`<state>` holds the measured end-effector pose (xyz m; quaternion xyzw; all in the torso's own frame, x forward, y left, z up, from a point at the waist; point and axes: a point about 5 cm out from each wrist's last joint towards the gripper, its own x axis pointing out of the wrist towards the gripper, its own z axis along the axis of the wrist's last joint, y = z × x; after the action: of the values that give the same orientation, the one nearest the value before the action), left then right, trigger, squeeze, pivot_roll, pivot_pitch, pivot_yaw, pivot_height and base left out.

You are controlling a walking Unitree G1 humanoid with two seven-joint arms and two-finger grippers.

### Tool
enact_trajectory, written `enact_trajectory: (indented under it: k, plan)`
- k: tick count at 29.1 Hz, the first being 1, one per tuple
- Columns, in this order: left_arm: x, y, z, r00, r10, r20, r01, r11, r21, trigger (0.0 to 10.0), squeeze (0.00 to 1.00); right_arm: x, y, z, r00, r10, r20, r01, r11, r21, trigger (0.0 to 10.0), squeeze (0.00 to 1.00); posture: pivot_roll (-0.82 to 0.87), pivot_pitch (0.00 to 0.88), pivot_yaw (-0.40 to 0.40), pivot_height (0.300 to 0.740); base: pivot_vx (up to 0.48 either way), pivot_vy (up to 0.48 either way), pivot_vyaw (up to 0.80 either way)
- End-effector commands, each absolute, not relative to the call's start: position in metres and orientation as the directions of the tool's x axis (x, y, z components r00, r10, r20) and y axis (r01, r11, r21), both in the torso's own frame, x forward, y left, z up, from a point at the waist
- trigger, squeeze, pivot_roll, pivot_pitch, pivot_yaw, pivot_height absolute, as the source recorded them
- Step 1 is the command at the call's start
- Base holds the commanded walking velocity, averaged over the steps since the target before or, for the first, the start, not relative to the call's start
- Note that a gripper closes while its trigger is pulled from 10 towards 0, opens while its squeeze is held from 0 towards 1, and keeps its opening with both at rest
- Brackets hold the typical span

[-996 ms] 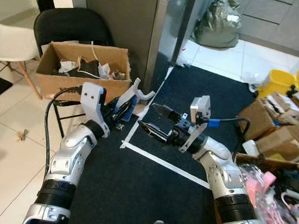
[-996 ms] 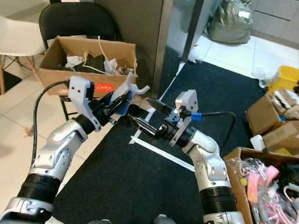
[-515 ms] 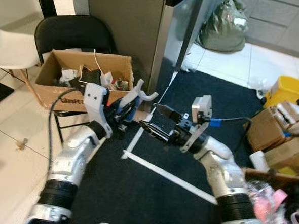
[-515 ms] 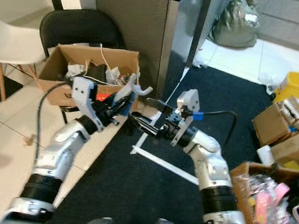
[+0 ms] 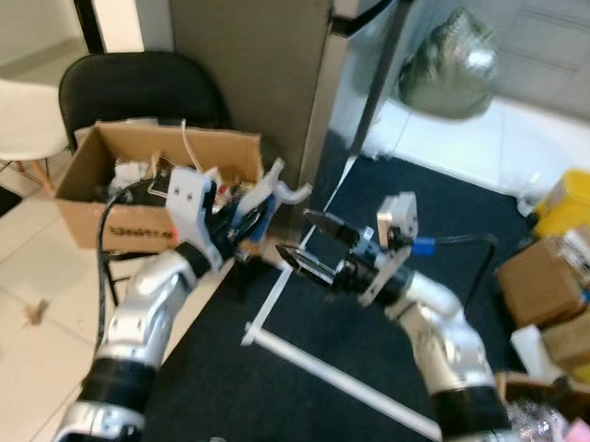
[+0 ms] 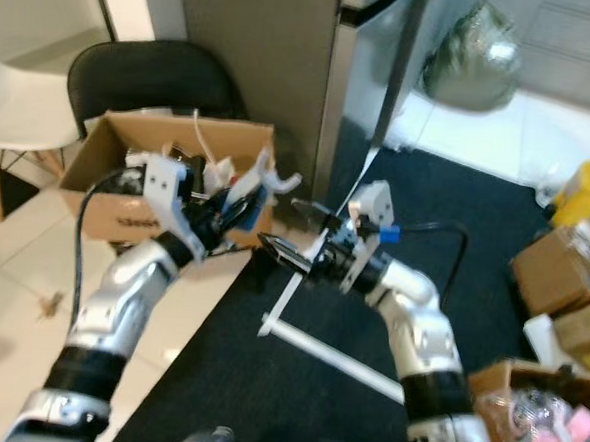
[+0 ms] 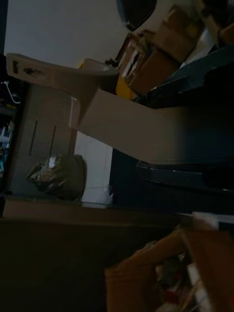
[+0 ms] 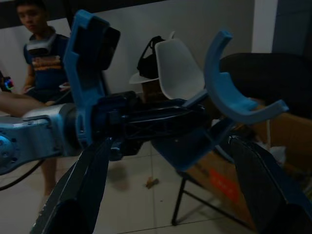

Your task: Picking trash to rubbish bin

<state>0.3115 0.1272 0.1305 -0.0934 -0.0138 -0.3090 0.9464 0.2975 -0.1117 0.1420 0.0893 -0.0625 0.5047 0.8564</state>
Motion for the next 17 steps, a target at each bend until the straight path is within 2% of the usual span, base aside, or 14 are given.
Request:
enact_trajectory:
  k: [1,3,17]
  plan:
    - [0.3111,0.1259,0.1294,0.803,-0.590,0.077,0.594,0.788,-0.162,10.0,0.00,0.2984,-0.1167,0.1434,0.494,0.848,0.194,-0.869,0.489,0.075,10.0,0.00,0.01,0.000,-0.020,0.740,0.454,0.000,0.74]
    - [0.3111,0.1260,0.1293,0.803,-0.590,0.077,0.594,0.788,-0.162,10.0,0.00,0.2986,-0.1168,0.1435,0.497,0.845,0.197,-0.867,0.492,0.075,10.0,0.00,0.01,0.000,-0.020,0.740,0.454,0.000,0.60]
    - [0.3113,0.1258,0.1294,0.803,-0.590,0.078,0.595,0.788,-0.162,10.0,0.00,0.2993,-0.1177,0.1437,0.506,0.839,0.200,-0.861,0.502,0.075,10.0,0.00,0.01,0.000,-0.018,0.740,0.454,0.000,0.00]
